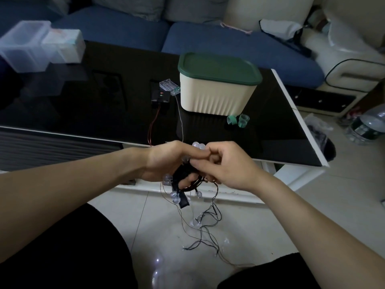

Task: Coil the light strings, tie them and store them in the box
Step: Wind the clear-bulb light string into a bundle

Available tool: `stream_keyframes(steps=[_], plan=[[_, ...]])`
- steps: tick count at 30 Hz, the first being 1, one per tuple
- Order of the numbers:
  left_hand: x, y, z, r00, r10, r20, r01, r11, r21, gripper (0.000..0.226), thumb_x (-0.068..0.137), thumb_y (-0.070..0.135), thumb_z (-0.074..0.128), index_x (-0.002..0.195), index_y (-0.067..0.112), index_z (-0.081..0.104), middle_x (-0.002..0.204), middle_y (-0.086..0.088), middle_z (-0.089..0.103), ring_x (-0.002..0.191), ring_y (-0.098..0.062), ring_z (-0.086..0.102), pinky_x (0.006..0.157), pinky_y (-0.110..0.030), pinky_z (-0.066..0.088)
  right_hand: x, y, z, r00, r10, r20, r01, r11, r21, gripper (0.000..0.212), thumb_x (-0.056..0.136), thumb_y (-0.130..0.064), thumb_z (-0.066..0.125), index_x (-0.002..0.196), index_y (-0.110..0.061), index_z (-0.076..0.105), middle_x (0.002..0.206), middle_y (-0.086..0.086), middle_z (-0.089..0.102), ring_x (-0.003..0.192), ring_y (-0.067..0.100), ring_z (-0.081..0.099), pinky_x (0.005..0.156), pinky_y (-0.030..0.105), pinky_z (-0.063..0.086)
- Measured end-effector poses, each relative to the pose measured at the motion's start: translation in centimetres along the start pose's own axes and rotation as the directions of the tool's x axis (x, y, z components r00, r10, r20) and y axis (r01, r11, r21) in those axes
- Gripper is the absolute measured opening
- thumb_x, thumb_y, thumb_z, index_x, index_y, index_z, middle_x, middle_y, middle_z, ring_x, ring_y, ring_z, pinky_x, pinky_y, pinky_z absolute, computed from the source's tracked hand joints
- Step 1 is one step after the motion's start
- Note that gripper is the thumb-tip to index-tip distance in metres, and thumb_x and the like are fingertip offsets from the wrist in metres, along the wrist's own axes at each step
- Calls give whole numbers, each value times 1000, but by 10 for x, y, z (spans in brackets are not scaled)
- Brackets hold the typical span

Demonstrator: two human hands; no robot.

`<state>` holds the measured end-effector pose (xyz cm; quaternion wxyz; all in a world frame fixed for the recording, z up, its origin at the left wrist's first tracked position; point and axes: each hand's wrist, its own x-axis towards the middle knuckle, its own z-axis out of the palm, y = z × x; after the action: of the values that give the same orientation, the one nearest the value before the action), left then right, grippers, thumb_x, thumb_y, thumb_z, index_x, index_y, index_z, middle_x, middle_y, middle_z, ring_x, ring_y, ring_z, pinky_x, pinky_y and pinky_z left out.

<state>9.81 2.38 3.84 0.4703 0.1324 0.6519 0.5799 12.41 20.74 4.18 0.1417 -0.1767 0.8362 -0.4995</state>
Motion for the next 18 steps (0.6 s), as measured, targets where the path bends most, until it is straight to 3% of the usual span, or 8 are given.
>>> stream_keyframes(steps=[3, 7, 11, 16, 18], plan=[[-1, -3, -3, 1000, -27, 3, 27, 1000, 9, 41, 92, 51, 54, 98, 11, 64, 62, -2, 42, 53, -17, 40, 64, -43, 11, -1, 3, -7, 998, -18, 63, 16, 999, 28, 16, 85, -21, 81, 81, -24, 66, 65, 6, 62, 58, 18, 56, 54, 29, 44], [-1, -5, -6, 998, -36, -45, 40, 996, 81, 42, 79, 42, 74, 88, 6, 54, 61, -7, 37, 50, -16, 37, 58, -34, 19, -1, 4, -9, 1000, -24, -8, 23, 995, -93, 19, 76, -22, 88, 80, -22, 69, 73, 4, 73, 68, 25, 71, 64, 36, 56], [-6, -1, -10, 1000, 3, -20, 0, 992, 129, 40, 88, 35, 69, 70, 4, 54, 56, -9, 44, 46, -15, 42, 50, -20, 37, -3, 3, -13, 992, -3, -124, -20, 983, -183, 32, 66, -37, 93, 74, -17, 69, 56, -8, 65, 49, 2, 55, 49, 15, 41], [-12, 1, -11, 998, -22, 53, 11, 979, 203, 44, 96, 34, 56, 95, -10, 62, 60, -11, 48, 49, -18, 44, 64, -25, 49, -6, -3, -14, 990, 14, -144, -51, 965, -259, 36, 64, -36, 94, 69, -15, 66, 44, -15, 54, 41, 0, 50, 39, 8, 35], [-11, 0, -10, 999, -12, 47, 3, 982, 190, 43, 96, 35, 56, 94, -7, 63, 56, -9, 47, 46, -17, 43, 57, -26, 47, -6, -2, -16, 990, 11, -139, -47, 965, -257, 34, 68, -36, 92, 68, -14, 66, 43, -15, 54, 40, 0, 49, 40, 8, 34]])
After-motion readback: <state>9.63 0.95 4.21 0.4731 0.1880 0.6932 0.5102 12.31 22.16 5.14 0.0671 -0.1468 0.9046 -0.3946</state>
